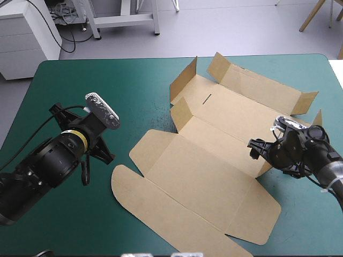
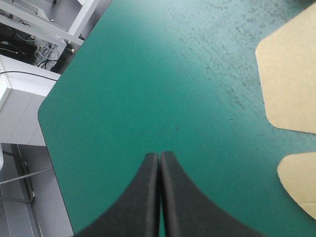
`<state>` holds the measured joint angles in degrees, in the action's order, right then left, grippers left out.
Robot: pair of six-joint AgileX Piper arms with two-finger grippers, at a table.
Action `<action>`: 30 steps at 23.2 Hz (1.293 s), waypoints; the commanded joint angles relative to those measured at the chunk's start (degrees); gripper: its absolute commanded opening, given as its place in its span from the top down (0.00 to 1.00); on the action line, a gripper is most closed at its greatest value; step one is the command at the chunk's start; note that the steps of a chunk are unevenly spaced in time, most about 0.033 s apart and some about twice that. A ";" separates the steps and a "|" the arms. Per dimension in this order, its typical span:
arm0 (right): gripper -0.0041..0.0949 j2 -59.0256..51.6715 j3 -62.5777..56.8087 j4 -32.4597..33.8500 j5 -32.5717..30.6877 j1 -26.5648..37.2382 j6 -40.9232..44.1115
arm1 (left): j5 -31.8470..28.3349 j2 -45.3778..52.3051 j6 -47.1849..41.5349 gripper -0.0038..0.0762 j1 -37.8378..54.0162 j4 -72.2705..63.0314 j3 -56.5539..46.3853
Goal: Fold the box
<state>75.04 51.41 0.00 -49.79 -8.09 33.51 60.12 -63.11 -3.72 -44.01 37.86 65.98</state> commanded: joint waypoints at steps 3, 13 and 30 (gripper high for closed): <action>0.26 -0.43 1.77 -0.90 2.13 2.44 -2.66 | -1.88 1.30 -0.75 0.96 -0.37 1.64 2.02; 0.97 -0.43 1.77 -0.41 3.57 2.42 -2.66 | -1.88 1.30 -0.75 0.96 -0.37 1.64 2.02; 0.98 9.92 6.12 -2.81 12.62 2.31 -43.52 | -3.19 1.30 -0.75 0.96 -0.37 1.64 2.02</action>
<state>82.74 54.04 -2.55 -39.66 -6.20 -3.17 59.48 -63.11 -3.72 -44.01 37.85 65.98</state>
